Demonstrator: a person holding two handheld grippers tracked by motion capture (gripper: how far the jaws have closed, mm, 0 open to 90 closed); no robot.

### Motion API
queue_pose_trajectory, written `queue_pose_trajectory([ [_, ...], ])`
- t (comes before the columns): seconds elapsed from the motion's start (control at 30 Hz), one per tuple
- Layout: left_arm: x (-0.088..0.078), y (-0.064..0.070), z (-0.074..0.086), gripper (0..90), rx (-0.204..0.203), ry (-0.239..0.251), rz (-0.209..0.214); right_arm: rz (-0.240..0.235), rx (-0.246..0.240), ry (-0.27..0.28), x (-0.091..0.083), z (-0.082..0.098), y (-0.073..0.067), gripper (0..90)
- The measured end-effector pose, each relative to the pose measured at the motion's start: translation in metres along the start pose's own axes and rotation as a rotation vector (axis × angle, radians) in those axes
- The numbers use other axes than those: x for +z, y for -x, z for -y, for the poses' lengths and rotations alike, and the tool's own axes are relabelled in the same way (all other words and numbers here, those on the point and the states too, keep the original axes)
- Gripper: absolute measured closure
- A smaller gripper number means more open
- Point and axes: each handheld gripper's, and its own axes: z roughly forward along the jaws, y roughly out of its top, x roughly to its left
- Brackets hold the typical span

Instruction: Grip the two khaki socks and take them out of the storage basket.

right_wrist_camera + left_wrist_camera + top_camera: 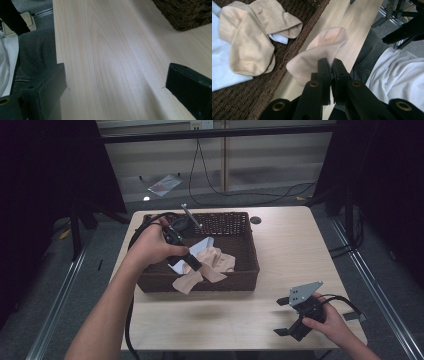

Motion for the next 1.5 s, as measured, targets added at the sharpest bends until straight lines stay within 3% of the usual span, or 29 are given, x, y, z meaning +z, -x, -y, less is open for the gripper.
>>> queue_pose_trajectory([
  [0.1,0.008,0.0,0.001,87.0,0.0,-0.003,0.007,0.003,-0.002,0.003,-0.001,0.0,0.0,2.9],
  [0.27,0.018,0.002,0.003,86.4,-0.002,-0.018,-0.024,0.002,-0.005,0.003,0.0,0.0,0.0,2.8],
  [0.9,0.058,0.005,0.01,86.1,0.018,-0.054,0.012,0.001,-0.004,-0.004,0.0,0.0,-0.001,2.8],
  [1.5,0.082,0.003,0.014,84.8,0.016,-0.076,0.015,0.002,-0.008,-0.003,0.0,0.0,-0.001,2.8],
])
